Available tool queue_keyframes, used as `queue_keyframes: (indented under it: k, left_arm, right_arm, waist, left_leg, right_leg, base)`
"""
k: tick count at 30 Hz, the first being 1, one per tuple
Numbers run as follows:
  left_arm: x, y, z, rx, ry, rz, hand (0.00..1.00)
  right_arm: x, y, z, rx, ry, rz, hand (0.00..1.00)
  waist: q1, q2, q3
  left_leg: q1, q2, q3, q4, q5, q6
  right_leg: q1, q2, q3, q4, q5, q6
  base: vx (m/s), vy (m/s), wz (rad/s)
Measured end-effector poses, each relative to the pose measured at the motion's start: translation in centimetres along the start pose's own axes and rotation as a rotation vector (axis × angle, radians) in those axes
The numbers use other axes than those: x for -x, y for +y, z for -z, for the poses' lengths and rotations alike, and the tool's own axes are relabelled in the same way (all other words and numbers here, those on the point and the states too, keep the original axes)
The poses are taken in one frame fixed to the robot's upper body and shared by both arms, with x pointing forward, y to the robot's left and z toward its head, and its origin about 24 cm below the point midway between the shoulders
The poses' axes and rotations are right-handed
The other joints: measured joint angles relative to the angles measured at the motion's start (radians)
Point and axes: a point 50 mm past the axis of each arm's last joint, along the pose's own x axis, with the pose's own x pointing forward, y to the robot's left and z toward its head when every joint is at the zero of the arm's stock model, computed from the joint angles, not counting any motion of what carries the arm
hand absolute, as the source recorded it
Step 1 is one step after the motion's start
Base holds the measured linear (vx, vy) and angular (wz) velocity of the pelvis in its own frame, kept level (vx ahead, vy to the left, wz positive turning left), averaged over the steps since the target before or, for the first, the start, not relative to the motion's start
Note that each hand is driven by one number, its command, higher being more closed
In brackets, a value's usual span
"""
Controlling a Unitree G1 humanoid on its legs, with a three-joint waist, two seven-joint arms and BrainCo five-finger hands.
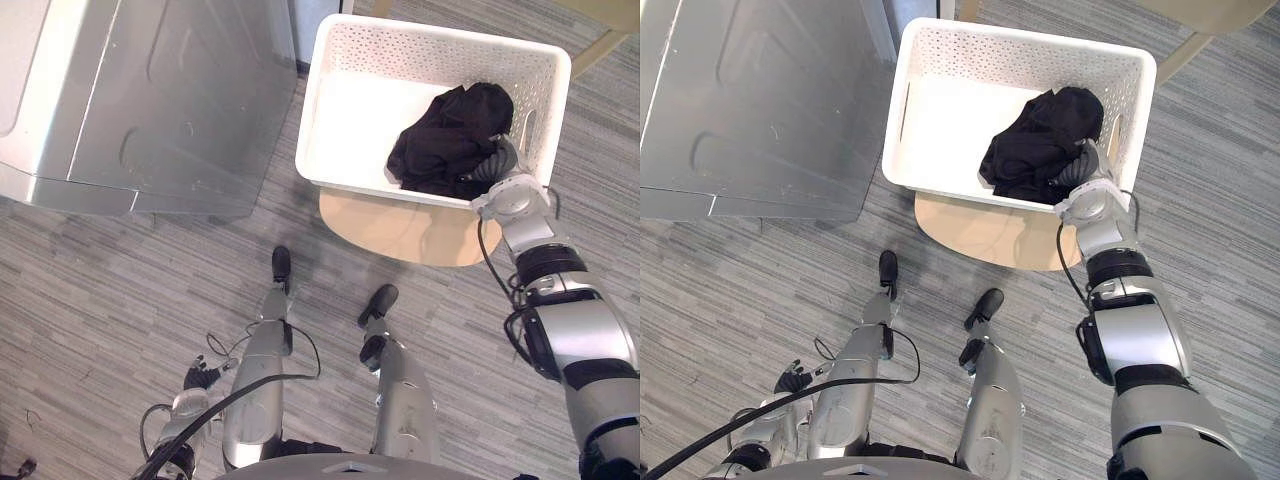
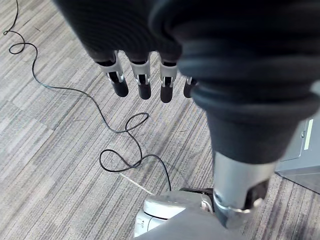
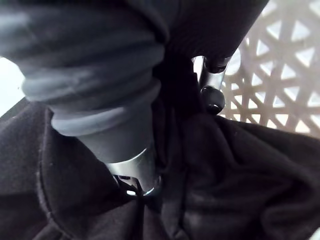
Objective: Pick up the laundry basket with both hands and put the clothes into the washing machine.
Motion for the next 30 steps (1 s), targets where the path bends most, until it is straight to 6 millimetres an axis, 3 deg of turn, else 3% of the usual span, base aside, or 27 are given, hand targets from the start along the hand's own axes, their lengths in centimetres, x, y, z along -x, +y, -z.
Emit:
queue_keyframes:
  k: [4,6,10,21,27,30]
  left_arm:
    - [0.0,0.0,0.0,0.008,0.003,-0.001,0.00]
    - [0.0,0.2,0.0,0.033,0.005,-0.013,0.00]
    - [-0.1,0.7,0.2,0.075,0.031,-0.036,0.00]
    - [0.1,0.6,0.0,0.099,0.025,-0.037,0.00]
    - [0.6,1.3,1.4,0.088,0.059,-0.050,0.00]
    - [0.9,1.5,2.5,0.063,0.090,-0.057,0.00]
  right_arm:
    - [0.8,1.9,1.7,-0.327,0.113,0.029,1.00]
    - [1.2,2.7,2.5,-0.575,0.189,0.070,1.00]
    - [2.1,3.5,2.7,-0.883,0.218,0.128,1.00]
    - [3.3,3.6,-0.1,-1.208,0.072,0.122,1.00]
    - [4.4,3.1,-1.5,-1.276,-0.031,0.120,1.00]
    - [5.9,3.4,-1.1,-1.318,-0.060,0.117,1.00]
  waist:
    - [0.000,0.002,-0.001]
    - [-0.003,0.002,-0.001]
    - [-0.006,0.001,-0.001]
    - [-0.026,0.000,0.000]
    - [-0.035,0.000,-0.001]
    - [-0.040,-0.004,-0.041]
  left_leg:
    - [0.029,0.000,0.004,-0.001,-0.002,-0.002]
    - [0.031,0.000,0.006,-0.001,-0.006,-0.008]
    - [0.067,0.000,0.019,-0.002,-0.007,-0.009]
    - [0.166,0.000,0.019,-0.003,-0.023,-0.013]
    - [0.231,-0.001,0.020,-0.007,-0.038,-0.012]
    - [0.251,-0.002,0.019,-0.007,-0.049,-0.013]
  right_leg:
    - [0.026,0.000,0.004,0.000,-0.002,0.001]
    - [0.026,-0.001,0.006,0.001,-0.002,0.000]
    - [0.055,-0.003,0.017,0.000,-0.001,0.001]
    - [0.155,-0.005,0.017,-0.001,-0.009,0.006]
    - [0.226,-0.007,0.015,-0.011,-0.021,0.021]
    - [0.260,-0.004,0.008,-0.037,-0.020,0.024]
  base:
    - [0.01,-0.051,-0.01]
    - [-0.01,-0.046,-0.02]
    - [0.00,-0.049,-0.05]
    - [0.00,-0.042,0.02]
    - [0.02,-0.040,0.02]
    - [0.07,-0.041,0.04]
